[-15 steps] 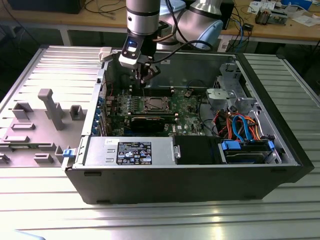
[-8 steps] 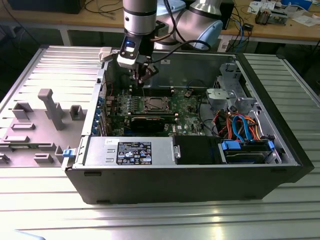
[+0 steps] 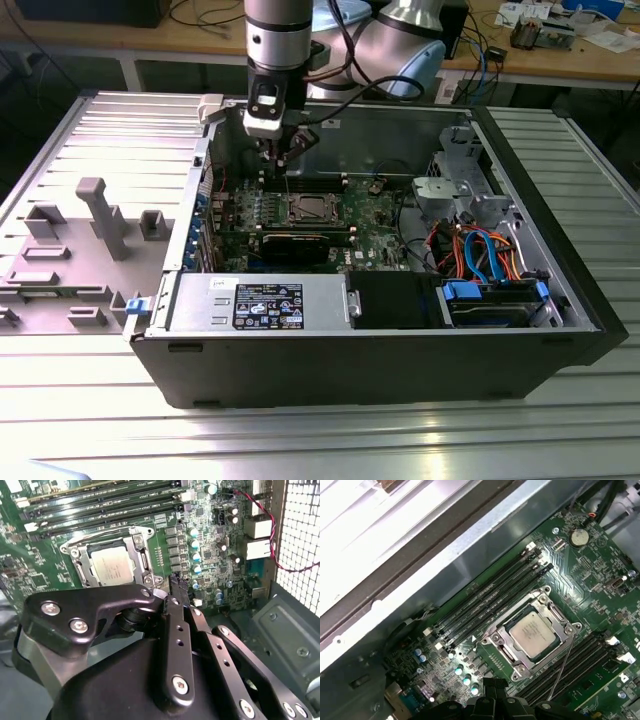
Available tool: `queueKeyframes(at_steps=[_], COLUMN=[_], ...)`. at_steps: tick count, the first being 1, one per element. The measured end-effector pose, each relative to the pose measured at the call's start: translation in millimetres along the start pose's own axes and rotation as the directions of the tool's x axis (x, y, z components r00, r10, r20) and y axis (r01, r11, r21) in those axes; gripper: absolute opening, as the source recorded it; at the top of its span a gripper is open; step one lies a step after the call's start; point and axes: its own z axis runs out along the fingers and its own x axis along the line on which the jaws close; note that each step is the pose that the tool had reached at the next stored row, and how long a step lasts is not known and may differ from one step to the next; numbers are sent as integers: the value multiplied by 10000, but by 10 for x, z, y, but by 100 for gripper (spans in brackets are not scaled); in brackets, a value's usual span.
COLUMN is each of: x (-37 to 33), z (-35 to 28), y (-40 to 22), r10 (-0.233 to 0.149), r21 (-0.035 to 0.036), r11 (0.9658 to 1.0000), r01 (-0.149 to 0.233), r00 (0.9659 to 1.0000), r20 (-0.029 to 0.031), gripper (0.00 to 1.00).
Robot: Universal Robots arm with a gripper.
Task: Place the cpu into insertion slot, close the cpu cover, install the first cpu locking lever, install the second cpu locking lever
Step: 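Install the first cpu locking lever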
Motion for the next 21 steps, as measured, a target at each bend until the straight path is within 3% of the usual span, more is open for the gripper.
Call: queueKeyframes(at_steps=[4,6,14,18,21], x=[1,5,44,44,44], z=[0,1,2,7,11], y=[-1,-3,-38,-38,-38], r10=[-522,-942,-1262,-1861,-2332], r21=[4,8,11,17,18], r11=[9986,9955,9920,9825,9724], r01=[522,942,1262,1861,2331], r00=[9986,9955,9920,9825,9724], r20=[7,12,16,25,39], gripper=[11,11,11,11,11])
